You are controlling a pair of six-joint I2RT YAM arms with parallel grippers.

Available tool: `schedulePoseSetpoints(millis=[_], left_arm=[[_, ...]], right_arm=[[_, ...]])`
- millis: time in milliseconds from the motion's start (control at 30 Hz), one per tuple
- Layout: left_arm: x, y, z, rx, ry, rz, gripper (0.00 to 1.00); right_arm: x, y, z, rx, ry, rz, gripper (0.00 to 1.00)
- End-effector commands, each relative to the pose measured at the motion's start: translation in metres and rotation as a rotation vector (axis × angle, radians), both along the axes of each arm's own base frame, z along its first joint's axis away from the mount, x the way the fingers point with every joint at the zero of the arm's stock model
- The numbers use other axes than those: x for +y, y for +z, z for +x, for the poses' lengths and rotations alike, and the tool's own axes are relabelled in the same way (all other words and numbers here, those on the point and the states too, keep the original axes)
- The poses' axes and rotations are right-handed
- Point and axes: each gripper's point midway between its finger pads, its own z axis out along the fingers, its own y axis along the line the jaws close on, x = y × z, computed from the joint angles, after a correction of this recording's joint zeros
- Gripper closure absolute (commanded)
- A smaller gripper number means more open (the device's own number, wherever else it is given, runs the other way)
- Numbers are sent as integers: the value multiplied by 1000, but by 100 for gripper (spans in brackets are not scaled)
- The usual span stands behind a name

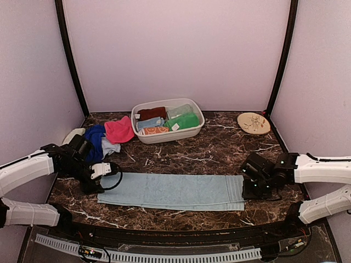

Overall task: Roll the towels
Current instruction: Smooth out the towel at the center of the board.

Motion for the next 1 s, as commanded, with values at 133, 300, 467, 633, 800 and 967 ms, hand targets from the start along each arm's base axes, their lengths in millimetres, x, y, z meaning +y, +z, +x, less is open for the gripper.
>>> schedulePoseSetpoints(millis=[133, 300, 467, 633, 800, 967], left_arm=[[9, -20, -9, -1, -45, 53, 38], [11, -25, -11, -7, -51, 62, 47], [13, -26, -10, -20, -56, 72, 56], [15, -30, -10, -24, -57, 82, 55], [17, -33, -10, -28, -56, 92, 55], [17, -32, -9, -39, -60, 92, 55]], right_arm=[[1, -24, -9, 42, -58, 97, 62], [10, -24, -6, 26, -89, 210, 67], [12, -21, -3, 15, -113, 272, 74], [14, -20, -2, 13, -127, 311, 80], [14, -24, -4, 28, -128, 306, 81], [12, -25, -4, 35, -133, 284, 87]])
